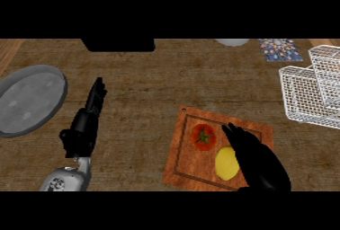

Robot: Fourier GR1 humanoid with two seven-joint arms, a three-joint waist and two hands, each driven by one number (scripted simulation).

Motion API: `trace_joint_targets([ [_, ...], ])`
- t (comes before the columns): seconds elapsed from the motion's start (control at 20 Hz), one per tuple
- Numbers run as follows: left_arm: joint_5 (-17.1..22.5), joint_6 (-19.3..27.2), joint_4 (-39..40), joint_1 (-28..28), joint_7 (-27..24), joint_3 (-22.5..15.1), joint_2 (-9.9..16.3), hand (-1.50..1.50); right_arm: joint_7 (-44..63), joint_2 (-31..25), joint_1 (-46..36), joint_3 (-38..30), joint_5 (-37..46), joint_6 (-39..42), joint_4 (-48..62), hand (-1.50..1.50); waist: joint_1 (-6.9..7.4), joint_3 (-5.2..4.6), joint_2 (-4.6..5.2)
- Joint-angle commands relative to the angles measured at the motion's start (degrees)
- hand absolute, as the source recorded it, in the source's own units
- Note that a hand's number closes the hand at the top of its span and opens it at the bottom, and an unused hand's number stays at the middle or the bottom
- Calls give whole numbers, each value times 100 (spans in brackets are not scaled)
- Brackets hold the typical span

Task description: Pick the lemon from the cutting board and place it in the tiered basket

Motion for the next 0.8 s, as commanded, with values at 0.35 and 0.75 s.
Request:
trace_joint_targets([
  [0.35, -229, -155, 220, -224, 22, 268, -211, 0, -655, 446, 324, -164, 522, -98, 437, -150, -7, 1, 0],
  [0.75, -278, -280, 25, 187, -165, 178, -286, 0, -1293, 686, 428, -209, 1169, -1178, 1105, 150, -2, 1, 0],
])
